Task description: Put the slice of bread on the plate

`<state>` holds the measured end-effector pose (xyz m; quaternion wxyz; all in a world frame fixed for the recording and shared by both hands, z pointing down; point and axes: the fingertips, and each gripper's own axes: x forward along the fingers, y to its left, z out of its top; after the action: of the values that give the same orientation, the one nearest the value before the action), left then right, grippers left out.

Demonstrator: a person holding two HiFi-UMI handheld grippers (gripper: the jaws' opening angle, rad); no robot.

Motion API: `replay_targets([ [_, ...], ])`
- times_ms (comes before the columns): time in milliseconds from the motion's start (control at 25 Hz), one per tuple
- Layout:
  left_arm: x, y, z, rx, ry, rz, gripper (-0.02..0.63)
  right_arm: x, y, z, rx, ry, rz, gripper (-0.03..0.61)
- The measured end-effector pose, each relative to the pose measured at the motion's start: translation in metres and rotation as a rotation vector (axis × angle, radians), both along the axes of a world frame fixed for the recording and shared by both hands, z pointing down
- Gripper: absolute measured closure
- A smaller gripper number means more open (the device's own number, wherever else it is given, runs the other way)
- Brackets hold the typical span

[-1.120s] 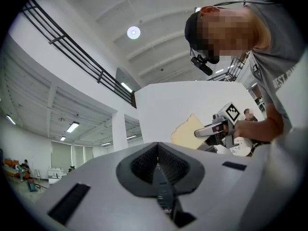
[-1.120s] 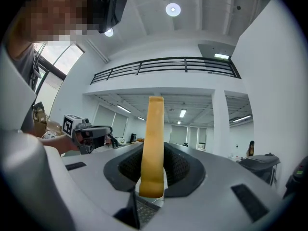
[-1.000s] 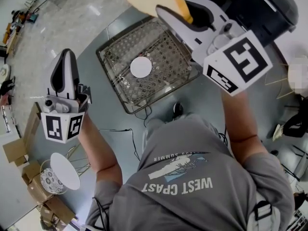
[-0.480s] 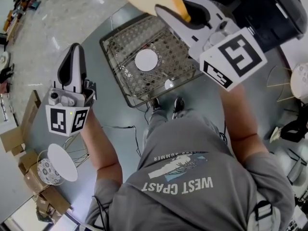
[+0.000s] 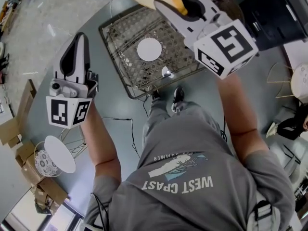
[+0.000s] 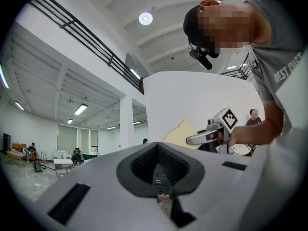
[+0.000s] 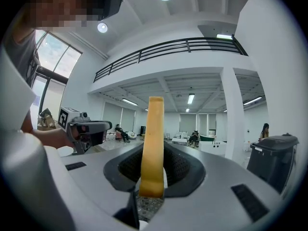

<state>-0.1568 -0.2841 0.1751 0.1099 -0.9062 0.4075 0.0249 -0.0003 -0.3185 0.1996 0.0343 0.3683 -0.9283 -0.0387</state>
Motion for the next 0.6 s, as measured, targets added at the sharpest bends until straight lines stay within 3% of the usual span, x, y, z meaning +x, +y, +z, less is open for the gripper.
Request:
replay_targets([
  [600, -0.013, -0.012, 0.04, -0.075, -0.006, -0.025, 0.606, -0.023, -0.029, 0.062, -0.059, 0.025, -0.003, 0.489],
])
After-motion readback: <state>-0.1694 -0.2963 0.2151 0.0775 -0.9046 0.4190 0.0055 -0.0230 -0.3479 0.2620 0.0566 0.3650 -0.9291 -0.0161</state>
